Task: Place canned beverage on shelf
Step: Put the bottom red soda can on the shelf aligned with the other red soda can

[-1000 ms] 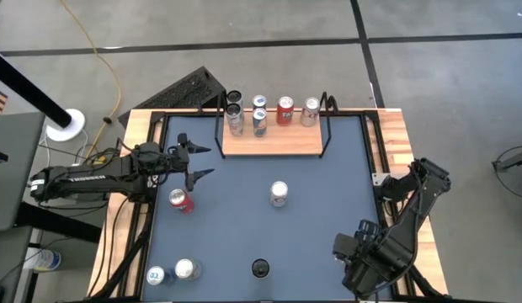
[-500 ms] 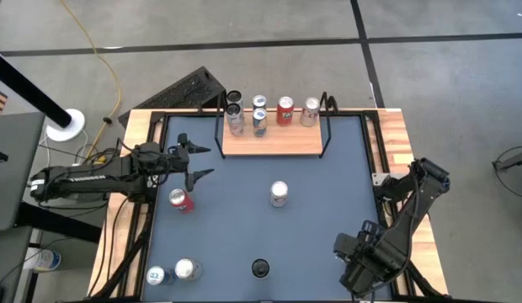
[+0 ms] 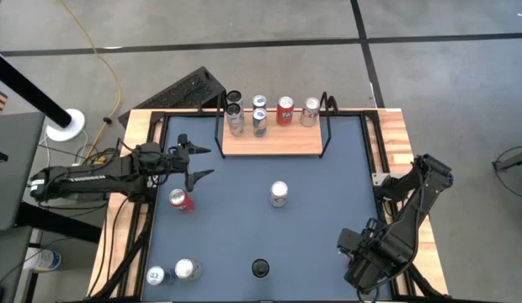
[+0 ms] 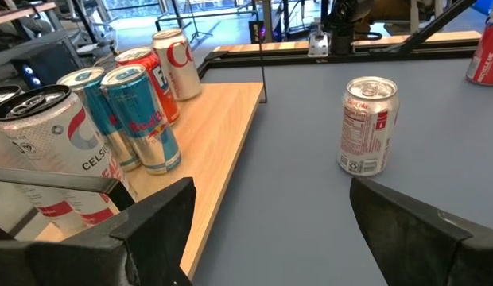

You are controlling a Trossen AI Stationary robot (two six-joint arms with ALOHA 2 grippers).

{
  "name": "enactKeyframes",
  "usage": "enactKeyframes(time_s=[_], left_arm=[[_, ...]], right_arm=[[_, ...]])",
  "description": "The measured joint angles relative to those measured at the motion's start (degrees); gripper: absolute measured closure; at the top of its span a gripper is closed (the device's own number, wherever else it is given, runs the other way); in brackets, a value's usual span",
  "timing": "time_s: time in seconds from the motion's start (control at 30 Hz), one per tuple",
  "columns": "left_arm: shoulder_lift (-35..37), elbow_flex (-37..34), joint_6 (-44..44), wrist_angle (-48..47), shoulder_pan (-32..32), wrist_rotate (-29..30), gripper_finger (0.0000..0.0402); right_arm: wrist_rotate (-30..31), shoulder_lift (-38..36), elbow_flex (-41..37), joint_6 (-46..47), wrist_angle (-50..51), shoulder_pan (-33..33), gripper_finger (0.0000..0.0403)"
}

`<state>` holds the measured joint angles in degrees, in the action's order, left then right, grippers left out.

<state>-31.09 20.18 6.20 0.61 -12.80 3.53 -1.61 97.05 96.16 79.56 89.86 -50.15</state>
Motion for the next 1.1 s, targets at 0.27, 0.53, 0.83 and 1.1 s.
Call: enactKeyframes(time_s=[0.27,0.53,0.83,1.1], left_arm=[[0.02,0.0,0.0,0.01,0.0,0.02,0.0079],[0.01,0.0,0.0,0.05,0.01,0.11,0.0079],[0.01,0.0,0.0,0.05,0.01,0.11,0.0079],[0.0,0.0,-0.5,0.12,0.02,0.11,0.0079]], right_arm=[[-0.1,-2.25,-4.05,1.47,0.14,0.0,0.0132],[-3.13,-4.71,-8.78,4.52,0.2,0.46,0.0132],[-4.82,-4.69,-9.75,17.34,-3.24,-4.85,0.0132],[-2.53,-4.47,-9.75,23.02,-2.69,-6.1,0.0131]])
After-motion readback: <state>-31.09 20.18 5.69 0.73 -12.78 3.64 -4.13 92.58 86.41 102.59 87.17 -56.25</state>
